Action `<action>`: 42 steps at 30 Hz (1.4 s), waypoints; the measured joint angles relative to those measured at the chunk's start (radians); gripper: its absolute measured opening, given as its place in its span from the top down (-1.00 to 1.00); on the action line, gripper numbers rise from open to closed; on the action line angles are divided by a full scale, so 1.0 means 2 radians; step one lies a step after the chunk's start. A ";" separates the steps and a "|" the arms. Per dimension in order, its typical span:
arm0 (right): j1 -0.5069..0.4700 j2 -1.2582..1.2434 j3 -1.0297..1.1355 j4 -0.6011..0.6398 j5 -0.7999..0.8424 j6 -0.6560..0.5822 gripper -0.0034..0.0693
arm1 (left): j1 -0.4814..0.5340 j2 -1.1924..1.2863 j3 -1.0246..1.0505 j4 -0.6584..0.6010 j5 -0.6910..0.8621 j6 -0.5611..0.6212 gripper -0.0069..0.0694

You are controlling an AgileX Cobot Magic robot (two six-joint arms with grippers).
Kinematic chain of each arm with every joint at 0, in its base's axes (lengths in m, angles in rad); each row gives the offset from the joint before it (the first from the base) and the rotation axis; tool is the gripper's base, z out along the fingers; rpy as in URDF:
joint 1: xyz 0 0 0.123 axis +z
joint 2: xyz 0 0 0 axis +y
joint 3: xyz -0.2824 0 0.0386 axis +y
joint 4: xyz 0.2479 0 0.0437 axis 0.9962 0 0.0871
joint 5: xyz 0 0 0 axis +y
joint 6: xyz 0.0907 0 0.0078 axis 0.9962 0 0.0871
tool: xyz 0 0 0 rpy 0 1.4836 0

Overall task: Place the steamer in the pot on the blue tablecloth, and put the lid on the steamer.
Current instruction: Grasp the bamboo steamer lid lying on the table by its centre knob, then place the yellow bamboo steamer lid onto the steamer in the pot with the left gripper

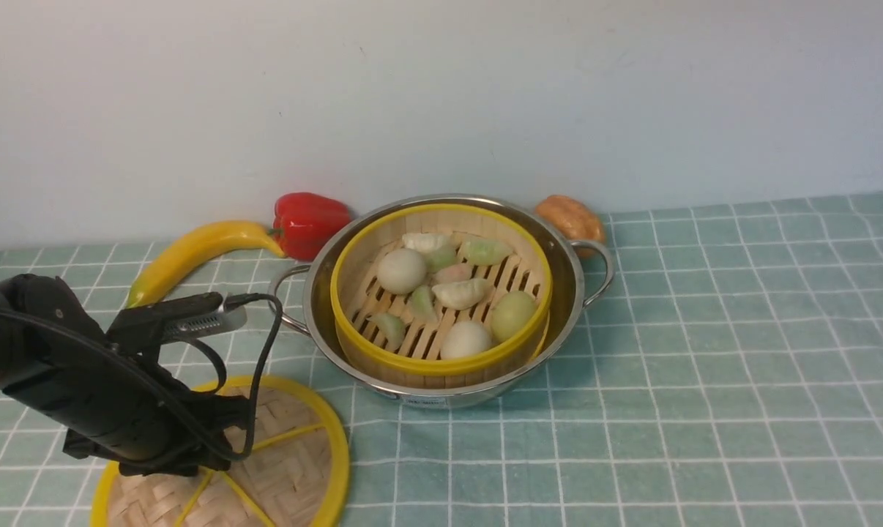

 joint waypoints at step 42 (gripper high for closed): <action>0.000 -0.510 0.660 -0.097 0.006 0.073 -0.24 | -0.238 0.249 -0.657 0.204 0.289 -0.117 0.51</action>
